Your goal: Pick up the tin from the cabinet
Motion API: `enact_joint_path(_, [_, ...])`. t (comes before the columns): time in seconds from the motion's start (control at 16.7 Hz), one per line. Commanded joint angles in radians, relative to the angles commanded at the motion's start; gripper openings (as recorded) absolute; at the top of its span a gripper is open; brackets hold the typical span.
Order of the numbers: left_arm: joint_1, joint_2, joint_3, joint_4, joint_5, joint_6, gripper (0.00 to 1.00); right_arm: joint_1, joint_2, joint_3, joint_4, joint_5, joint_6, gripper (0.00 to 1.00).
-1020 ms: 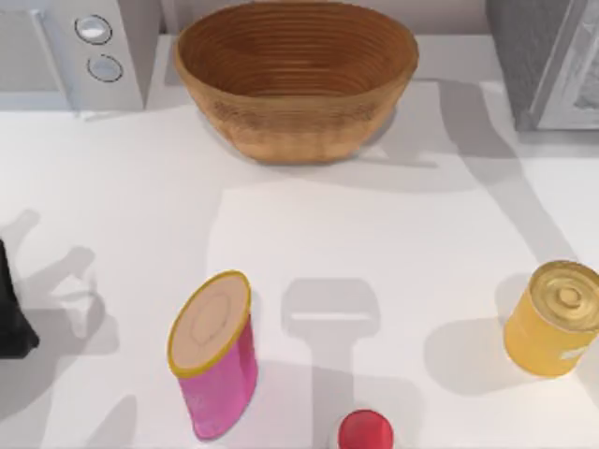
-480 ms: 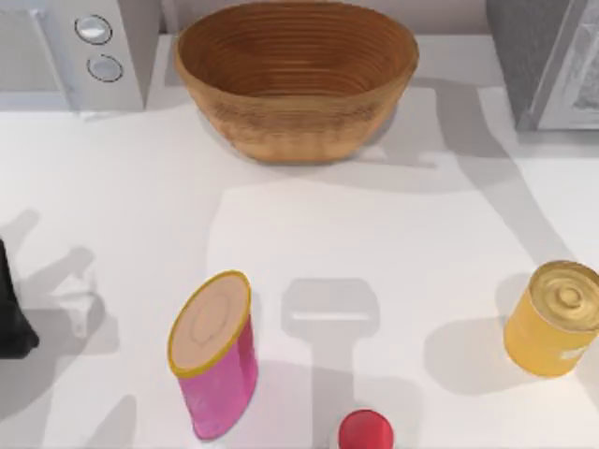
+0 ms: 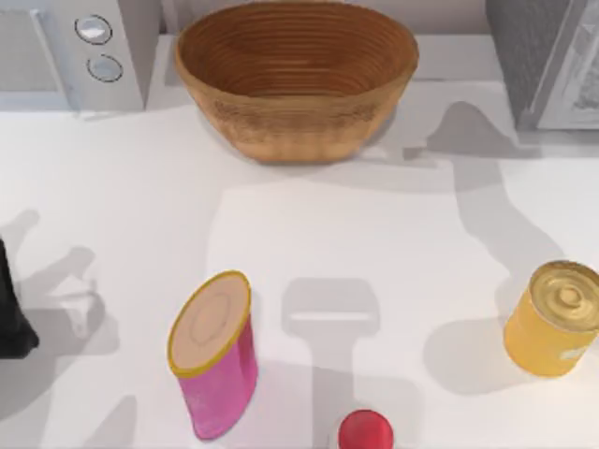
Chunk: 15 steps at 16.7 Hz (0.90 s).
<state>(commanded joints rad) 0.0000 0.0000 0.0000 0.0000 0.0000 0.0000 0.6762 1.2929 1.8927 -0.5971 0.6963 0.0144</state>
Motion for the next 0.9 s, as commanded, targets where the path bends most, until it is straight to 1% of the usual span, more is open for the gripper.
enact_joint_path(0.24, [0.0,0.0,0.0,0.0,0.0,0.0,1.0,0.012,-0.012,-0.002,-0.012,0.012,0.0,0.0])
enact_joint_path(0.48, [0.0,0.0,0.0,0.0,0.0,0.0,1.0,-0.004,-0.032,-0.032,0.0,-0.003,0.0,0.0])
enact_joint_path(0.66, [0.0,0.0,0.0,0.0,0.0,0.0,1.0,-0.049,-0.118,-0.159,0.039,-0.054,-0.002,0.0])
enact_joint_path(0.9, [0.0,0.0,0.0,0.0,0.0,0.0,1.0,-0.153,-0.319,-0.473,0.135,-0.165,-0.004,0.0])
